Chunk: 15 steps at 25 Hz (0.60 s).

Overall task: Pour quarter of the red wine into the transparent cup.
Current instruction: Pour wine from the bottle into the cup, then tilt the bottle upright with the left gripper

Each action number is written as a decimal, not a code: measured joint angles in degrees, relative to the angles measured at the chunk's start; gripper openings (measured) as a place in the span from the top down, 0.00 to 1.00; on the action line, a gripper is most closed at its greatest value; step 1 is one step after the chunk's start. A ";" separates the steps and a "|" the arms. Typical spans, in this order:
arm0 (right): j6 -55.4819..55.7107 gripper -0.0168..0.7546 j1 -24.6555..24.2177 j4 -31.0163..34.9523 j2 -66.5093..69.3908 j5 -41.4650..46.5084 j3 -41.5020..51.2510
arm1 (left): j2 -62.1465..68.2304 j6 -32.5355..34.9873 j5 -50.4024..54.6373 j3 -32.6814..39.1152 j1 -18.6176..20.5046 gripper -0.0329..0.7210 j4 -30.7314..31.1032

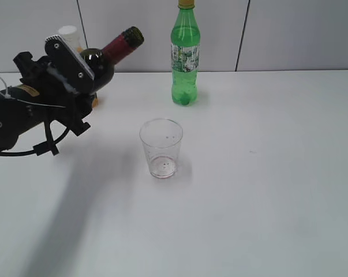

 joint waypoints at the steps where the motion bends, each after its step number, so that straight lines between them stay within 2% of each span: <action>1: 0.00 0.22 0.00 0.00 0.00 0.00 0.00 | 0.00 1.40 -0.32 0.00 0.00 0.22 -0.14; 8: 0.00 0.22 0.00 0.00 0.00 0.00 0.00 | -0.02 5.03 -7.98 2.45 0.00 0.22 -0.42; 15: 0.00 0.22 0.00 0.00 0.00 0.00 0.00 | -0.02 11.46 -13.18 5.09 -0.20 0.22 -0.36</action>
